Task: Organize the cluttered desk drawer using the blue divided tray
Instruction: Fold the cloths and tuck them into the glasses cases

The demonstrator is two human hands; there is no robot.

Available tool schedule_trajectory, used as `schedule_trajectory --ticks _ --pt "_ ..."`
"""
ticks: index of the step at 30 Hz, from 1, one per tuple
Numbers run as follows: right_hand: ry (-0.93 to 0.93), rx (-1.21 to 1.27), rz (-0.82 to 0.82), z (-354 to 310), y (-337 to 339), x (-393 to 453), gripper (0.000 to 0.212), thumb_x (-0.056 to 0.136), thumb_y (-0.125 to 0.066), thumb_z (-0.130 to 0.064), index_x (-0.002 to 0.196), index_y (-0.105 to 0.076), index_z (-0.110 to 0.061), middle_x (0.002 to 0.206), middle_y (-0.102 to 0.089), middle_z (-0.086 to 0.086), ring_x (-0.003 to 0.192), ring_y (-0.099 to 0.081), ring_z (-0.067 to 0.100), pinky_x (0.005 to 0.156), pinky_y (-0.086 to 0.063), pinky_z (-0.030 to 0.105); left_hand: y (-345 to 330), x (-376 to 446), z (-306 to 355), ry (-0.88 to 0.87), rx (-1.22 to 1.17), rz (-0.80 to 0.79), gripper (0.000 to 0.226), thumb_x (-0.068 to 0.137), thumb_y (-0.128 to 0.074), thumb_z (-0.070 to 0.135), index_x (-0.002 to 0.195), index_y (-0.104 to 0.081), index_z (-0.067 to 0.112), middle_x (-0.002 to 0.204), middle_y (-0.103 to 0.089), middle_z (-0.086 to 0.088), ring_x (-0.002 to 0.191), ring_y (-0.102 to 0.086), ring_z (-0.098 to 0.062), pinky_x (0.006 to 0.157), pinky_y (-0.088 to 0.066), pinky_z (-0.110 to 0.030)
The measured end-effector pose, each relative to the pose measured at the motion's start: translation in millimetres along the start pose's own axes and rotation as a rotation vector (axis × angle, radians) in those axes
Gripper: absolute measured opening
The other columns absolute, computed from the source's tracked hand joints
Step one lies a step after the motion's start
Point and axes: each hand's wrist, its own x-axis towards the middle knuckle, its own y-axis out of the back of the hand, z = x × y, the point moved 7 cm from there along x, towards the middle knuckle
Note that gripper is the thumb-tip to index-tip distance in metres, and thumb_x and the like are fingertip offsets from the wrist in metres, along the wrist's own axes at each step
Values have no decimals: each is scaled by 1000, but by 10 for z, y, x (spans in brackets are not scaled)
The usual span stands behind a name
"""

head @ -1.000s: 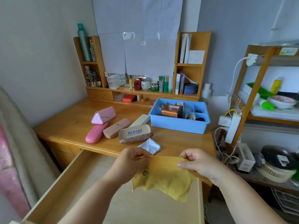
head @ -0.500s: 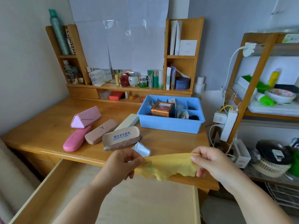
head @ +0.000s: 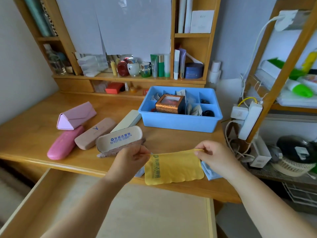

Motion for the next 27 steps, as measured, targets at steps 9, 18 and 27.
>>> schedule_trajectory --ticks 9,18,27 --pt "250 -398 -94 149 -248 -277 10 90 -60 -15 90 -67 -23 124 -59 -15 87 -47 -18 74 -32 3 -276 -421 -18 -362 222 -32 14 73 -76 2 76 -71 15 92 -70 9 85 -64 -4 73 -52 -23" --pt "380 -494 -53 209 -336 -316 4 84 -67 -18 82 -69 -20 118 -65 -9 112 -56 5 114 -29 35 -374 -515 -36 -559 440 -6 18 69 -74 21 86 -69 19 97 -67 8 96 -61 -13 91 -47 -32" --pt "351 -678 -24 72 -393 -358 40 79 -50 -65 95 -64 -31 115 -65 -15 138 -33 9 118 6 38 -320 -538 213 -652 719 72 16 66 -79 6 71 -69 18 72 -66 7 89 -65 -23 101 -42 -51"
